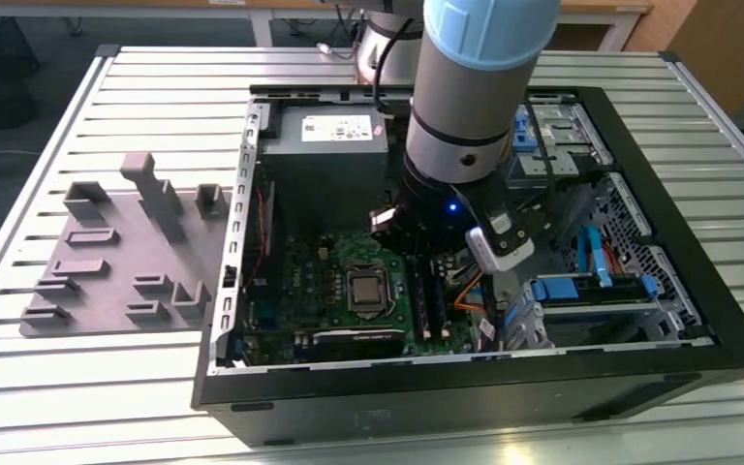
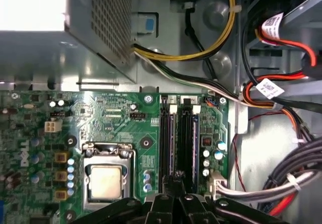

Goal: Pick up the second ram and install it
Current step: 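Press down the second ram until it locks into place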

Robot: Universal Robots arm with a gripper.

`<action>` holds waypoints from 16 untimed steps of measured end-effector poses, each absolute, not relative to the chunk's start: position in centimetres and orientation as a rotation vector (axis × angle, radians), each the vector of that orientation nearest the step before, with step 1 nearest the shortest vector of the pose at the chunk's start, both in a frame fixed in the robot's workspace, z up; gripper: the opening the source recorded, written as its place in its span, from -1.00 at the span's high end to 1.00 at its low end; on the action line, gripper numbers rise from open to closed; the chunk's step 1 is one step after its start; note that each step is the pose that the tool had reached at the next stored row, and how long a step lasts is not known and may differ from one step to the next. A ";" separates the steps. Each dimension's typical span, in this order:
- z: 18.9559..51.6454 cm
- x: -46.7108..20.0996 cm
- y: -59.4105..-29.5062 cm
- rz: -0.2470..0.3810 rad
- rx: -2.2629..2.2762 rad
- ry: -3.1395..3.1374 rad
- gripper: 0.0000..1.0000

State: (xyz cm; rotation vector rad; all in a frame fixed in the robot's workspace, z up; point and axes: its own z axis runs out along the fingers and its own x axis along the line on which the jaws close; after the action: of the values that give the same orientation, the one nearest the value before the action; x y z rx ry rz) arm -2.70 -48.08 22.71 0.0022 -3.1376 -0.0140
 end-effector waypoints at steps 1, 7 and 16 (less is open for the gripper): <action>22.9 -2.7 -48.1 -0.013 0.002 -3.137 0.79; 24.2 -2.7 -48.1 -0.013 0.002 -3.137 0.79; 24.7 -2.7 -48.1 -0.013 0.002 -3.137 0.79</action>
State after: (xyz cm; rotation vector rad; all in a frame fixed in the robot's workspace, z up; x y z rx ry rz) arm -2.70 -48.09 24.68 0.0023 -3.1374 -0.0131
